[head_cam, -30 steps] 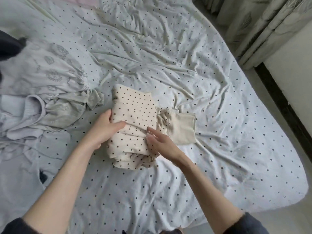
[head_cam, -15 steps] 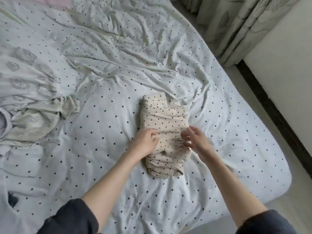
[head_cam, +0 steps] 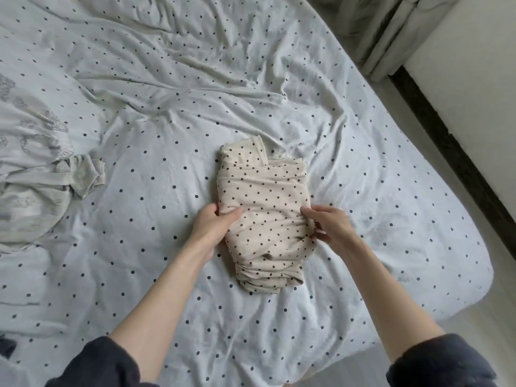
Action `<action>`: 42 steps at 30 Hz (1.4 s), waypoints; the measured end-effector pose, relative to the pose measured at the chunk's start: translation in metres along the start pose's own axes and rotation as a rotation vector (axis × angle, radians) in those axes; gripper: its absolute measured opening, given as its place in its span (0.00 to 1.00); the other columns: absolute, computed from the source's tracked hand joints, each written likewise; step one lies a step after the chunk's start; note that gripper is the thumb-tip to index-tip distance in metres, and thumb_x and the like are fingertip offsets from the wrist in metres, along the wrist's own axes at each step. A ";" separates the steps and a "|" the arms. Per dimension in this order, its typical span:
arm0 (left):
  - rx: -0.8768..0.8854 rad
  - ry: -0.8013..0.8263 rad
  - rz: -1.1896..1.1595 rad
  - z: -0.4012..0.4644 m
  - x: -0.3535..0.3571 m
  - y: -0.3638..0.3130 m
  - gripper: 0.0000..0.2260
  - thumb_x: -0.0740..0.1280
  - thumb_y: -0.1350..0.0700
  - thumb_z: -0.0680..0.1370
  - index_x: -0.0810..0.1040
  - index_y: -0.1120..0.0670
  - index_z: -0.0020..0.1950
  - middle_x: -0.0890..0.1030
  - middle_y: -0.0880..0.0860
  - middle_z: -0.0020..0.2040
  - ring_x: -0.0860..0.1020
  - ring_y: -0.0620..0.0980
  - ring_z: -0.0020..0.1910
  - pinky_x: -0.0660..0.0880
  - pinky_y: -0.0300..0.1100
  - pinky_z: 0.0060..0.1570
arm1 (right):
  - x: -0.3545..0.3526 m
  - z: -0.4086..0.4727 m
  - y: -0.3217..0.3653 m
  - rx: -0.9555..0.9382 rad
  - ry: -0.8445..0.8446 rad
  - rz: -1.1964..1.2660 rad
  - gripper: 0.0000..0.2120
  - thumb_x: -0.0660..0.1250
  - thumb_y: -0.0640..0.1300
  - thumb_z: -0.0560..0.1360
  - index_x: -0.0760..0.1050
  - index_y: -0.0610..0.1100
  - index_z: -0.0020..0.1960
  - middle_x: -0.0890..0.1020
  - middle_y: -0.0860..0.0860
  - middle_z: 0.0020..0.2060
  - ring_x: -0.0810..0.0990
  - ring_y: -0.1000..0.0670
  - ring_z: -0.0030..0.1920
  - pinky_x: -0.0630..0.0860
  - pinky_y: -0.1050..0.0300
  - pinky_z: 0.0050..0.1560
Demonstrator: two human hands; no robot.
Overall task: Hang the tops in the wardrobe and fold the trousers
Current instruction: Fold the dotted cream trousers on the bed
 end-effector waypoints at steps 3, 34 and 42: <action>-0.142 0.091 -0.083 -0.017 -0.004 0.019 0.09 0.72 0.58 0.73 0.76 0.54 0.50 0.82 0.52 0.48 0.79 0.49 0.49 0.76 0.50 0.55 | 0.006 -0.008 -0.001 -0.049 0.018 0.008 0.05 0.70 0.43 0.74 0.82 0.43 0.46 0.82 0.47 0.42 0.77 0.50 0.42 0.72 0.57 0.45; -0.062 -0.128 -0.050 -0.045 -0.106 0.068 0.05 0.64 0.63 0.78 0.78 0.55 0.45 0.82 0.52 0.46 0.80 0.48 0.45 0.79 0.36 0.42 | 0.108 -0.005 -0.014 0.130 0.570 -0.323 0.23 0.71 0.40 0.70 0.72 0.25 0.59 0.78 0.38 0.54 0.77 0.44 0.53 0.75 0.54 0.59; -0.126 -0.023 -0.229 -0.057 -0.089 0.069 0.10 0.72 0.58 0.73 0.77 0.54 0.53 0.83 0.51 0.52 0.79 0.50 0.54 0.72 0.53 0.60 | 0.108 -0.018 -0.009 0.085 0.562 -0.235 0.07 0.72 0.39 0.69 0.73 0.41 0.40 0.80 0.49 0.37 0.78 0.51 0.40 0.75 0.58 0.51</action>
Point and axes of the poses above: each hand's wrist, its own z-axis towards the middle knuckle, its own x-axis out of the palm, y = z × x, the point moved 9 cm from there along z, towards the middle knuckle
